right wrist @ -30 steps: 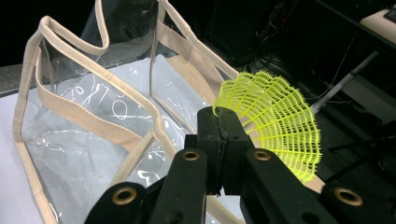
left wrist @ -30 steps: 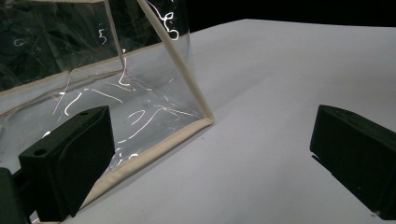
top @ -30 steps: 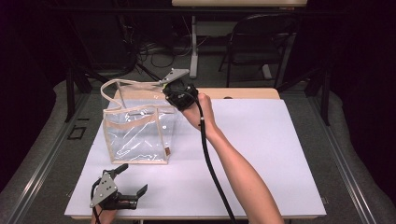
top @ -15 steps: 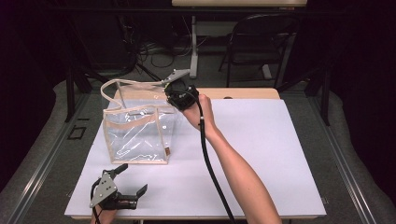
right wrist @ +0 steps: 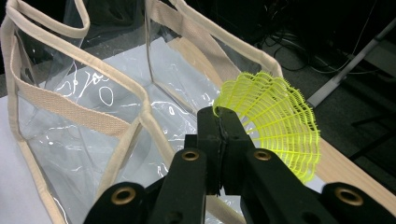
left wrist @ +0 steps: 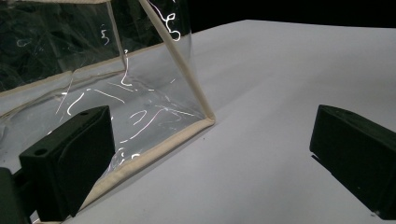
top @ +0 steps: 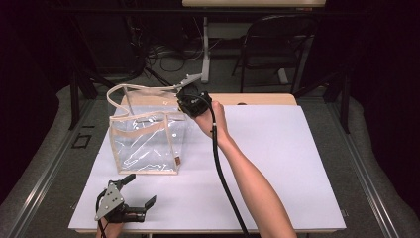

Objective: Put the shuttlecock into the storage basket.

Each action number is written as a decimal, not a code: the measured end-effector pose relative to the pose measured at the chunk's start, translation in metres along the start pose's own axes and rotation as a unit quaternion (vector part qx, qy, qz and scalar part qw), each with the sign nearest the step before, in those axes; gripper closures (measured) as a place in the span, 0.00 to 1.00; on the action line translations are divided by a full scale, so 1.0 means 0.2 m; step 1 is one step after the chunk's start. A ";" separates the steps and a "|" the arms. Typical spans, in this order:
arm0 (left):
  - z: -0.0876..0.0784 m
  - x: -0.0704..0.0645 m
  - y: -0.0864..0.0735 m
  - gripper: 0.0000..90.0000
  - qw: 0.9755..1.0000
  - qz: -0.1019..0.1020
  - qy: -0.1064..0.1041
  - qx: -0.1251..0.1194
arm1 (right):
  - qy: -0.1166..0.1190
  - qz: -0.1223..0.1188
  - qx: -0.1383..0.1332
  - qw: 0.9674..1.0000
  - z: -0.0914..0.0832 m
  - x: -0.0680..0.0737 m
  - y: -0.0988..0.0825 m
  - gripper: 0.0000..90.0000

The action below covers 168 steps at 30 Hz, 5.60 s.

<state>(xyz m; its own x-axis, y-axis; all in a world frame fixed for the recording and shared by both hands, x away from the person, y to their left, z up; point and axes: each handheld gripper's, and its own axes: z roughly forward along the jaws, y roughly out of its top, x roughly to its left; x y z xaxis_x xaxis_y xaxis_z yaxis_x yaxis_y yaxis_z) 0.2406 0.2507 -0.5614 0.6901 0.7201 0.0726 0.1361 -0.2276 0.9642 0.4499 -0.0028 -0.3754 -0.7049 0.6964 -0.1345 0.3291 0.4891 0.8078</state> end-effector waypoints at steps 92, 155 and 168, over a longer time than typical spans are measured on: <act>0.04 -0.02 0.01 0.00 1.000 0.021 -0.006 0.012 | 0.032 0.034 -0.043 0.998 -0.51 -0.08 -0.80 0.01; 0.02 -0.03 0.00 0.00 1.000 0.025 -0.006 0.008 | -0.012 -0.014 -0.139 0.990 -0.85 0.08 -1.55 0.00; 0.02 -0.03 0.00 0.00 1.000 0.027 -0.006 0.005 | -0.019 -0.027 -0.132 0.991 -0.85 0.11 -1.59 0.00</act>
<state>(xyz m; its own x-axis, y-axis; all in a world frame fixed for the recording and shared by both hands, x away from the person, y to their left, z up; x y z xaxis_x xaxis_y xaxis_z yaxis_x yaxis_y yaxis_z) 0.2390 0.2438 -0.5622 0.7053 0.6986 0.1206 0.1058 -0.2719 0.9565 0.2234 -0.2328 -0.5368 -0.6906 0.6955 -0.1985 0.1134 0.3751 0.9200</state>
